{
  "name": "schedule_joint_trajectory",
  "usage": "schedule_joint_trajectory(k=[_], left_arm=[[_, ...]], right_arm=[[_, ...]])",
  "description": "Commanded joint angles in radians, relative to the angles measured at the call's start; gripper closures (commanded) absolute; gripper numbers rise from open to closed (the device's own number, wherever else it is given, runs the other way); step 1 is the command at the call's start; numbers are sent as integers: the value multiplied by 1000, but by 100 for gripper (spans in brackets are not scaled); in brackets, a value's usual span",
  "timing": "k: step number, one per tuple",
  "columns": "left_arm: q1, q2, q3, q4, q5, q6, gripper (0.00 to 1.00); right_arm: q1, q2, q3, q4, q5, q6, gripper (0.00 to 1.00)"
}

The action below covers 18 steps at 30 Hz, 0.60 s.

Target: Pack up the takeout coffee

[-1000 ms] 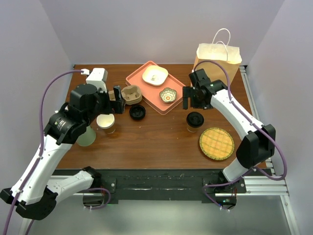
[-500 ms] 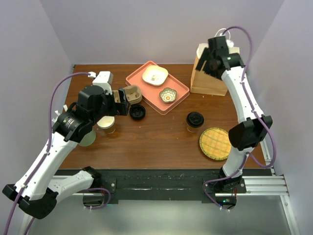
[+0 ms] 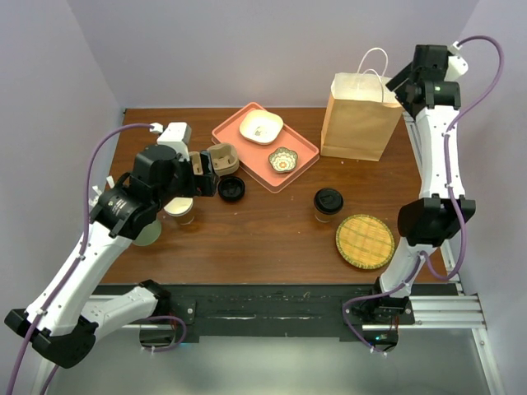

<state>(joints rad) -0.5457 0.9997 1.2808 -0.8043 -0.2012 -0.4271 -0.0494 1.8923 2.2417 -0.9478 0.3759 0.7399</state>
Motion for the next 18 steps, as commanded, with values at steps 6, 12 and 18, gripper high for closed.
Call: schedule_joint_trajectory(k=[6,12,18], left_arm=[[1,-23,0,7,-10,19,0],[3,-19,0,2,-4,21,1],[1,-22,-1,-6,-23,25,2]], right_arm=[[-41,51,6,70,-15,99,22],[-40,93,-2,72,-20,133,23],[-40,108,-2,66,-32,144,40]])
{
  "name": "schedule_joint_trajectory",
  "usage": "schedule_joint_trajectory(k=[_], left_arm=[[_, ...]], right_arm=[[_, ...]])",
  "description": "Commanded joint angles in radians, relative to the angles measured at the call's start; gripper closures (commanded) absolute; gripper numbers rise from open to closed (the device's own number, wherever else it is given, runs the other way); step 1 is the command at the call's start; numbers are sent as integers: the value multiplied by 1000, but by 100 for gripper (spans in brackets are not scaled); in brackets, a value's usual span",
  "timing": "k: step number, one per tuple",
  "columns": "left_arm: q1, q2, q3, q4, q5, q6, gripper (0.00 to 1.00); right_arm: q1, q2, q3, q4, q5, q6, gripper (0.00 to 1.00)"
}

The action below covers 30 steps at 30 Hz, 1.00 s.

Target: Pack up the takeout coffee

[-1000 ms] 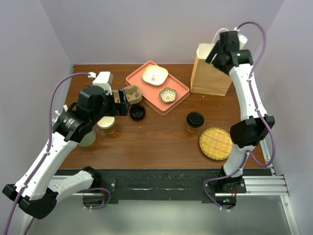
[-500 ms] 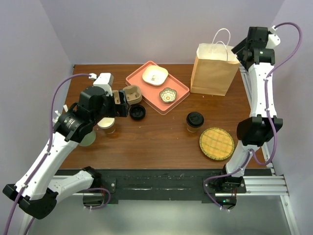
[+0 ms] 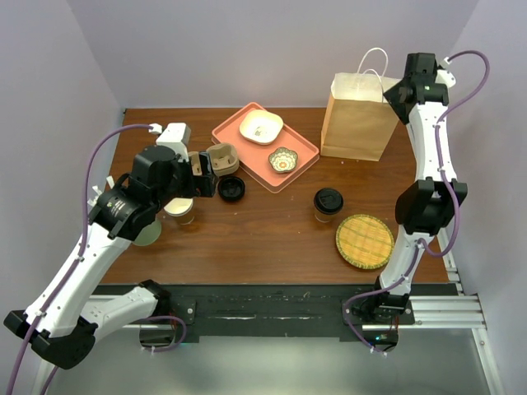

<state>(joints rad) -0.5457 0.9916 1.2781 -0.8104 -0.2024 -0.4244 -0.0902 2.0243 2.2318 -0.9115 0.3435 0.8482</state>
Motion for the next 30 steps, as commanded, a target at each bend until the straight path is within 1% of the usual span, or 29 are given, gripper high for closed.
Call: schedule_joint_trajectory(k=[1,2,3,8,9,11,12,14,15,24,30], left_arm=[[1,-14,1,1,-25,22,3],[1,-14,1,2,-26,22,3],[1,-18,1,2,-28,24,3],[3,-15,0,7,-32,24,4],[1,-16,1,11,-31,23,4],[1,-16,3,13,-26,23,4],[1,-15,6,14,-25,22,4],[1,-18,9,17,-25,24,4],[1,-19,10,19,-25,24,4],[0,-39,20,14,-23,24,4],[-3,-42,50,1,-28,26,4]], right_arm=[[1,-29,0,36,0,32,44],[1,-30,-4,39,2,29,53],[1,-38,-8,40,3,28,58],[1,-55,-26,46,-1,31,76],[1,-59,-26,45,-4,32,83],[1,-70,-35,52,-14,34,87],[0,-73,-35,56,-24,34,93],[1,-79,-31,60,-38,34,99],[1,-82,-26,62,-47,38,100],[0,-145,32,85,-130,92,100],[0,-194,49,86,-222,129,100]])
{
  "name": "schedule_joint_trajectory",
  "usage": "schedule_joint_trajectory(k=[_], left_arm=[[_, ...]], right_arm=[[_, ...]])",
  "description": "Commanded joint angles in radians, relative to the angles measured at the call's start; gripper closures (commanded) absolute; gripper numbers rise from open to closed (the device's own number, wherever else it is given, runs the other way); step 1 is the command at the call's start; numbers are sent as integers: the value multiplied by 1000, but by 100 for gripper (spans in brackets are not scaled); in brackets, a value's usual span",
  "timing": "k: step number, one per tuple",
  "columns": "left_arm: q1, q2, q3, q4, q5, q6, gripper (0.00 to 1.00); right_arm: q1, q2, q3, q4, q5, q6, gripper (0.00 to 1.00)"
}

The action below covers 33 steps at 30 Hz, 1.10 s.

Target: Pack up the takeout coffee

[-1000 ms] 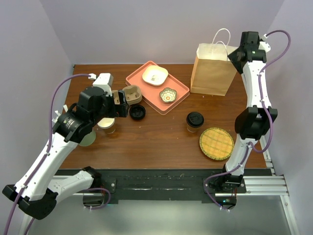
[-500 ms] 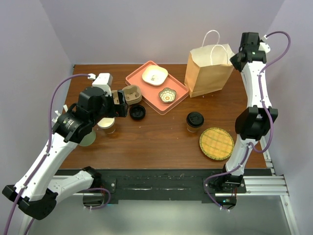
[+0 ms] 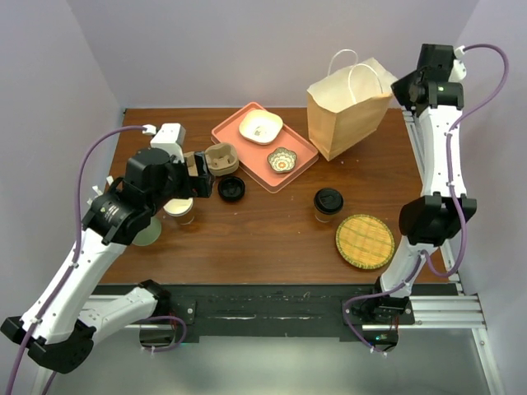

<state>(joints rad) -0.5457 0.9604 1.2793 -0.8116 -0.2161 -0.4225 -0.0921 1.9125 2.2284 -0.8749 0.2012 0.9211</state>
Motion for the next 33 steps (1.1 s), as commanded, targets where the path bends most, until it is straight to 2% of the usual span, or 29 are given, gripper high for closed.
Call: schedule_joint_trajectory(k=[1,9,13,17,23,28,31,33], left_arm=[[-7,-8,55,0,-16,24,4],[-13,6,118,-17,4,-2,4],[-11,12,170,-32,-8,-13,4],[-13,26,207,-64,-23,-22,3],[-13,38,239,-123,-26,-39,4],[-11,32,238,-129,-26,-50,4],[-11,37,230,-132,-9,-61,4],[-13,38,221,-132,9,-65,5]], right_arm=[[3,-93,48,53,-89,61,100],[37,-248,-165,99,-302,96,100],[142,-340,-278,99,-348,87,100],[285,-432,-441,82,-336,87,100],[394,-625,-740,152,-306,185,100],[471,-705,-875,168,-279,237,98],[491,-727,-924,182,-255,265,94],[492,-734,-935,188,-250,283,84]])
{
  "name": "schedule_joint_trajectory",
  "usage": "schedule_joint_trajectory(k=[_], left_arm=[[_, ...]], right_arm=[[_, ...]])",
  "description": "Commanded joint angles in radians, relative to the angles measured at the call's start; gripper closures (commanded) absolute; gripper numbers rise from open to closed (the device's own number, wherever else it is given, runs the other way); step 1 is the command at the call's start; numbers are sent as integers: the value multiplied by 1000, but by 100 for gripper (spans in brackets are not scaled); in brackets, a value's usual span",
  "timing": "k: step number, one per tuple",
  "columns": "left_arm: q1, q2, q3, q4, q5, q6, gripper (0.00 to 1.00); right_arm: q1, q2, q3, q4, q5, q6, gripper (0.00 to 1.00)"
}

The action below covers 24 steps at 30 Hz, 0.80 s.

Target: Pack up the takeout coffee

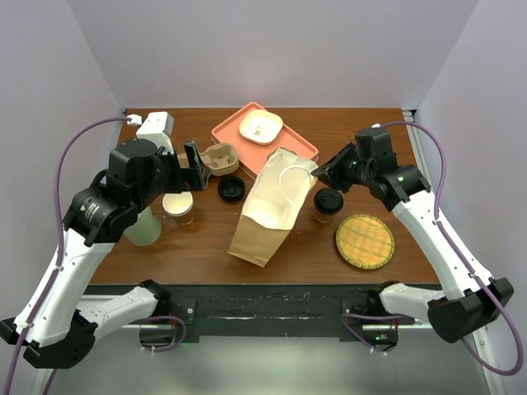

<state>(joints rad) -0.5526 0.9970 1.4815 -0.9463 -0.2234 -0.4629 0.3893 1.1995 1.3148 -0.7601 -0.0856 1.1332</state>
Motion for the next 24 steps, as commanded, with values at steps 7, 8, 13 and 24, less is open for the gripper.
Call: schedule_joint_trajectory(k=[7,8,13,24], left_arm=[[-4,2,-59,41,162,9,8],[-6,0,-69,49,200,13,9],[-4,-24,-156,144,327,15,10],[-12,-20,-263,270,438,-13,15]], right_arm=[[11,27,72,27,46,25,59],[11,34,102,13,44,4,57],[11,71,202,16,12,-120,53],[10,466,699,-237,-261,-878,50]])
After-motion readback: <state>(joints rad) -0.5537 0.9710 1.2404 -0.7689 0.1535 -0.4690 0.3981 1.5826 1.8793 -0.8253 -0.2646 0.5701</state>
